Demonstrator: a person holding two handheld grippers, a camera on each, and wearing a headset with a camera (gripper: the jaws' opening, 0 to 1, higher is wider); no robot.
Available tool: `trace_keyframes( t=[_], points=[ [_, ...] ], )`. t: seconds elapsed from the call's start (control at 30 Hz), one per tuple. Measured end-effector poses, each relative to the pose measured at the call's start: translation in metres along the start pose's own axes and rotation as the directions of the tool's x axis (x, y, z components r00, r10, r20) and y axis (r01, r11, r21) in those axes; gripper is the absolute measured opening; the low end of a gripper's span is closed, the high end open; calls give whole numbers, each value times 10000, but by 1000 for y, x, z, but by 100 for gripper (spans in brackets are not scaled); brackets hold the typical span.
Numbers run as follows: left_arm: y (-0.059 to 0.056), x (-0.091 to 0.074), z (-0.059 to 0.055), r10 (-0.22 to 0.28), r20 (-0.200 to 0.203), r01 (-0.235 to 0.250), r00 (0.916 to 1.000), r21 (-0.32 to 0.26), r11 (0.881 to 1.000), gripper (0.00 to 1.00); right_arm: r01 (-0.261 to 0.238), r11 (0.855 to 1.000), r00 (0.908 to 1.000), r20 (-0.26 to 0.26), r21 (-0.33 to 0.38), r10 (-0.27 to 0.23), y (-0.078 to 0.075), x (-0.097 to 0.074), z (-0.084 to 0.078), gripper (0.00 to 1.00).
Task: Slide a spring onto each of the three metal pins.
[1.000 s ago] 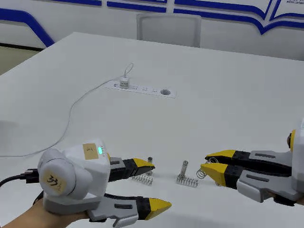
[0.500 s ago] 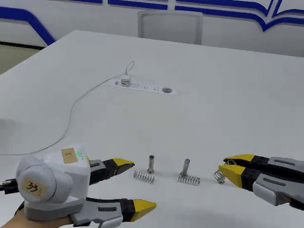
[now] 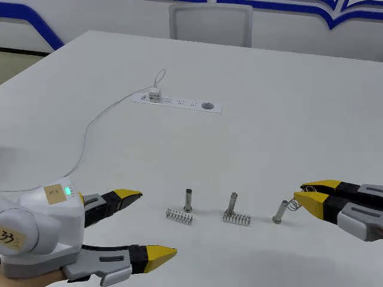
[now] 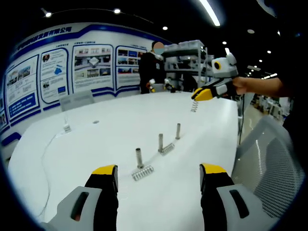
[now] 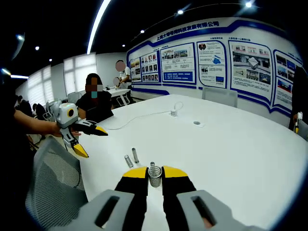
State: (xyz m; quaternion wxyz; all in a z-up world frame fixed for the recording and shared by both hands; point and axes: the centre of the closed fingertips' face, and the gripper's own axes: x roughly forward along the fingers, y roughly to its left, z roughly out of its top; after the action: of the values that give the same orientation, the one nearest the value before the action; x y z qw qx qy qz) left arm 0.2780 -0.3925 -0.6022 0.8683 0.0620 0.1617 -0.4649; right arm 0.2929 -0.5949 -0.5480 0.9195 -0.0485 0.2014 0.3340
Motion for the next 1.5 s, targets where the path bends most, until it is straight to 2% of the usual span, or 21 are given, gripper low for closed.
trace_keyframes(
  t=[0.27, 0.43, 0.57, 0.7, 0.8, 1.07, 1.17, 1.5],
  points=[
    [4, -3, 1, 425, 250, -414, 9988, -453, 9981, 79, 239, 9997, 9997, 10, 100, -239, -15, 3, 3, 11],
    [3, -4, -3, 484, 148, -474, 9987, -589, 9971, 84, 348, 9988, 9994, 31, 343, -349, -29, 8, 3, 11],
    [7, -5, -2, 668, 233, -649, 9975, -745, 9951, 87, 462, 9979, 9989, -105, 462, -458, -36, 14, -2, 11],
    [12, -6, -6, 887, 110, -874, 9960, -884, 9922, 90, 420, 9954, 9991, -141, 862, -410, -41, 23, -8, 11],
    [15, -7, -7, 1022, 76, -1010, 9947, -1000, 9899, 92, 546, 9954, 9977, -452, 784, -511, -46, 32, -16, 11],
    [16, -7, -10, 1032, -80, -1034, 9946, -1123, 9883, 94, 637, 9955, 9933, -1007, 706, -564, -48, 42, -33, 11],
    [12, -6, -3, 896, 295, -843, 9955, -1489, 9853, 96, 771, 9949, 9912, -1130, 643, -695, -51, 43, -37, 11],
    [11, -4, -10, 811, 53, -795, 9967, -1431, 9865, 100, 768, 9947, 9880, -1395, 684, -667, -49, 47, -46, 11]
  ],
)
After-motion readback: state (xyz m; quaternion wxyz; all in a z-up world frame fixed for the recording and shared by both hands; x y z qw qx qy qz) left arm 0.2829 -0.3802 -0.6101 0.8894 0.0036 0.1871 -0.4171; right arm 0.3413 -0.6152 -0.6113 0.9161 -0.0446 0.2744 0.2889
